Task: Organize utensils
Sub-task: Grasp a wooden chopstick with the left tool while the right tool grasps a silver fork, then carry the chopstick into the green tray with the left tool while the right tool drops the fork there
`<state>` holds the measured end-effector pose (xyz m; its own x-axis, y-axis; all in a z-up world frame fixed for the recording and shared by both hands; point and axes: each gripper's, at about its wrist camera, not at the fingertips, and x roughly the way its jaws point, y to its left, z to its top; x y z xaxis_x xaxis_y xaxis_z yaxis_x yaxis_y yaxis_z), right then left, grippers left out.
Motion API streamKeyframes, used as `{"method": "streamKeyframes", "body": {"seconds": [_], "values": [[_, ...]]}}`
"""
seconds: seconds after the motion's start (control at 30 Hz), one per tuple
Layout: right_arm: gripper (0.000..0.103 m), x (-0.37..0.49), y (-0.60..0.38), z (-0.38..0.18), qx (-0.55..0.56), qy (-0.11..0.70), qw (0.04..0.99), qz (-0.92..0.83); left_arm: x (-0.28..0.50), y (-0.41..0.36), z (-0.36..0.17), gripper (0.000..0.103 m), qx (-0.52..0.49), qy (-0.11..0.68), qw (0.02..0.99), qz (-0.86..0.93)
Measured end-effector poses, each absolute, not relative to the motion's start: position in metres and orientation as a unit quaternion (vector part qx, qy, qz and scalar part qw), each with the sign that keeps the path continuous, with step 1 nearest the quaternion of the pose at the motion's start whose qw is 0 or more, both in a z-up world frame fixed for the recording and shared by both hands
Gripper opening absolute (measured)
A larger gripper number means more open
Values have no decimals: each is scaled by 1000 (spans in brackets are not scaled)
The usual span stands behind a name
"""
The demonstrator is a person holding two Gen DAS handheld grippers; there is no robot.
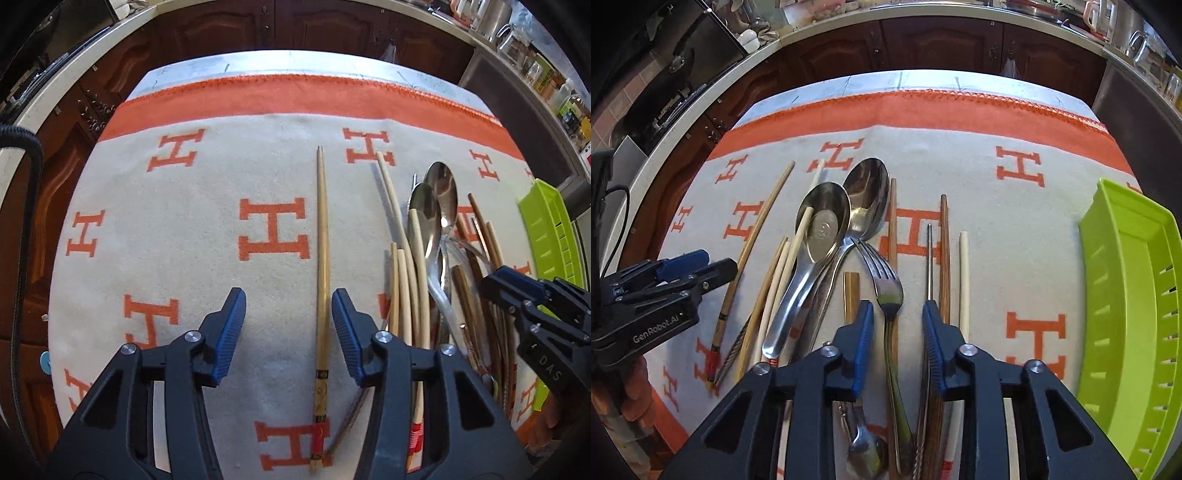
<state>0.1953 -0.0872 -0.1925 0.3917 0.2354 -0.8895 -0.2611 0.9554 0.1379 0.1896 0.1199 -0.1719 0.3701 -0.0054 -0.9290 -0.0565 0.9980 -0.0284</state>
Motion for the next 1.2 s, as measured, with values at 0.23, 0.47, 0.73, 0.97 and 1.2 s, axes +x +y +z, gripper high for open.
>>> {"method": "streamKeyframes", "body": {"seconds": [0.23,0.47,0.73,0.97,1.2], "values": [[5,201,-105,-202,29,540,829,146,196,107,-178,46,10,556,831,22],[4,201,-131,-205,110,549,814,157,195,108,-176,25,-8,558,830,1],[3,189,-144,-186,161,541,807,175,187,119,-173,4,-43,564,825,4],[3,168,-183,-161,212,529,802,178,159,111,-135,4,-63,547,835,-10],[3,138,-246,-133,267,500,805,177,125,56,-82,4,-57,514,853,-76]]}}
